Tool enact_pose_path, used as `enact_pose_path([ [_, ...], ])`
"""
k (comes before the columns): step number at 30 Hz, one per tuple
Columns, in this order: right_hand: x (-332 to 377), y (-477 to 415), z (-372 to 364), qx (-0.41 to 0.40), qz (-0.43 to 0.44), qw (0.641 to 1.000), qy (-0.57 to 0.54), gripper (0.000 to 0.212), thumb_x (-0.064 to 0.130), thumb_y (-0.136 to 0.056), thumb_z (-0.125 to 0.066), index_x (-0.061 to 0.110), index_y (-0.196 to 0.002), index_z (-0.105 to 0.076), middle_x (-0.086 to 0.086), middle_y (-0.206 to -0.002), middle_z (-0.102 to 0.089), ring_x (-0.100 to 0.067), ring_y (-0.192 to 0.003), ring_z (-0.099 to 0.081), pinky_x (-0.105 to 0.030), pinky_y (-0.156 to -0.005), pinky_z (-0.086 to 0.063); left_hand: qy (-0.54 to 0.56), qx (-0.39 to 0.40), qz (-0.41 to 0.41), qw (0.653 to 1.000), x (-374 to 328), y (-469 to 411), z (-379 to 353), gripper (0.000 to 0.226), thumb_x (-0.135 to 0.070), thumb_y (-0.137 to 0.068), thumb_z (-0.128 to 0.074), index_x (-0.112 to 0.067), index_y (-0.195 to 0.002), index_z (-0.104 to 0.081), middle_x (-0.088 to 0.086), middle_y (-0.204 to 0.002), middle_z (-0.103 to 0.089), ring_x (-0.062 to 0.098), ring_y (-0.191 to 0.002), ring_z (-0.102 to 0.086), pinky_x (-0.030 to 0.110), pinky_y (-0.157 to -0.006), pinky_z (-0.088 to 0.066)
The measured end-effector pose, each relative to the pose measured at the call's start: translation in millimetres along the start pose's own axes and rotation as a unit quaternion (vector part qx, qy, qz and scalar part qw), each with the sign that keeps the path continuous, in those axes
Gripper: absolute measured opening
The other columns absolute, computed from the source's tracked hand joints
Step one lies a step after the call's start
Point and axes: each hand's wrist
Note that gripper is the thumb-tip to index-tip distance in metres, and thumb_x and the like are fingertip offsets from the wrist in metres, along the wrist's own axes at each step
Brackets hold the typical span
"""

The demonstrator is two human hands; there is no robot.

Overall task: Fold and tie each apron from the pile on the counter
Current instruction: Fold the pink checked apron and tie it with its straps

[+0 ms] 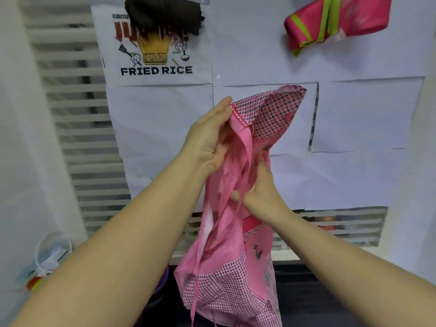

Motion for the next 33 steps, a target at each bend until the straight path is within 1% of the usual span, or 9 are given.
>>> enact_pose_path([
  [5,8.2,-1.5,-22.4,0.018,0.012,1.000,0.004,0.103,0.042,-0.063,-0.079,0.013,-0.146,-0.026,-0.005,-0.140,-0.042,-0.014,-0.114,-0.046,-0.035,-0.098,-0.048,0.021,-0.006,-0.010,1.000,-7.7,5.2,-5.7,0.021,-0.004,-0.095,-0.052,-0.012,-0.110,-0.063,-0.004,-0.075,-0.072,0.007,-0.066,-0.068,0.029,-0.082,-0.054],
  [7,8.8,8.3,-11.7,0.041,0.014,0.998,0.049,0.064,0.021,-0.080,-0.070,0.009,-0.135,-0.042,0.001,-0.121,-0.053,-0.014,-0.099,-0.051,-0.025,-0.090,-0.045,0.020,-0.023,-0.024,0.999,-12.2,4.8,0.1,0.019,-0.004,-0.094,-0.053,-0.014,-0.106,-0.064,-0.003,-0.080,-0.072,0.009,-0.073,-0.067,0.031,-0.088,-0.052],
  [9,4.8,14.5,9.9,0.068,0.004,0.994,0.085,0.007,0.015,-0.084,-0.057,0.017,-0.087,-0.063,-0.001,-0.083,-0.063,-0.019,-0.073,-0.057,-0.018,-0.068,-0.047,0.032,-0.043,-0.041,0.998,-18.7,1.8,10.4,0.018,-0.004,-0.094,-0.054,-0.013,-0.106,-0.064,-0.001,-0.084,-0.072,0.011,-0.078,-0.067,0.032,-0.090,-0.053],
  [11,-4.8,8.8,29.1,0.059,-0.019,0.992,0.113,0.026,0.010,-0.086,-0.050,0.014,-0.061,-0.054,-0.002,-0.062,-0.055,-0.021,-0.062,-0.051,-0.013,-0.049,-0.037,0.026,-0.078,-0.062,0.995,-24.3,-0.3,23.7,0.017,-0.004,-0.094,-0.054,-0.014,-0.102,-0.065,-0.003,-0.078,-0.072,0.008,-0.073,-0.068,0.024,-0.077,-0.057],
  [14,-4.6,-9.3,55.5,0.040,-0.040,0.985,0.166,0.028,-0.001,-0.090,-0.044,0.014,-0.071,-0.059,-0.005,-0.071,-0.057,-0.021,-0.069,-0.050,-0.024,-0.051,-0.034,-0.057,-0.138,-0.095,0.984,-24.2,-2.5,46.4,0.017,-0.004,-0.093,-0.055,-0.016,-0.086,-0.065,-0.007,-0.066,-0.067,0.003,-0.060,-0.062,0.014,-0.054,-0.050],
  [19,21.5,-36.4,86.1,0.016,0.024,0.984,0.177,0.033,0.007,-0.094,-0.046,0.021,-0.065,-0.053,0.003,-0.067,-0.054,-0.013,-0.063,-0.047,-0.011,-0.050,-0.033,-0.261,-0.167,-0.104,0.945,-13.6,-8.5,85.6,0.053,0.012,-0.077,-0.042,-0.028,-0.064,-0.075,-0.014,-0.061,-0.064,-0.002,-0.055,-0.053,0.017,-0.057,-0.039],
  [25,53.2,-48.8,107.1,0.031,0.064,0.982,0.174,0.044,0.031,-0.095,-0.054,-0.004,-0.068,-0.058,-0.008,-0.060,-0.053,-0.017,-0.058,-0.045,-0.018,-0.047,-0.031,-0.520,-0.224,-0.143,0.812,-18.5,-14.1,114.2,0.022,0.000,-0.089,-0.048,-0.010,-0.084,-0.067,-0.001,-0.067,-0.056,0.014,-0.060,-0.048,0.025,-0.051,-0.037],
  [30,44.2,-52.1,142.1,0.215,-0.075,0.972,0.059,0.038,0.032,-0.090,-0.060,-0.005,-0.082,-0.068,-0.005,-0.067,-0.064,-0.015,-0.063,-0.054,-0.023,-0.065,-0.041,-0.462,-0.220,-0.066,0.856,-39.2,-12.0,104.1,0.019,-0.019,-0.096,-0.049,-0.013,-0.084,-0.062,0.002,-0.076,-0.059,0.016,-0.066,-0.052,0.021,-0.055,-0.038],
  [33,26.6,-54.0,153.4,0.180,-0.093,0.954,0.219,0.031,0.026,-0.088,-0.066,-0.001,-0.073,-0.067,-0.008,-0.067,-0.060,-0.018,-0.066,-0.052,-0.030,-0.063,-0.038,-0.360,-0.171,-0.009,0.917,-42.6,-10.5,88.1,0.025,-0.025,-0.096,-0.050,-0.009,-0.080,-0.060,0.006,-0.068,-0.055,0.019,-0.058,-0.050,0.021,-0.051,-0.038],
])
Point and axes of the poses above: each hand's wrist, its own y-axis away from the middle knuckle, its own z-axis out of the back of the hand, x = y × z
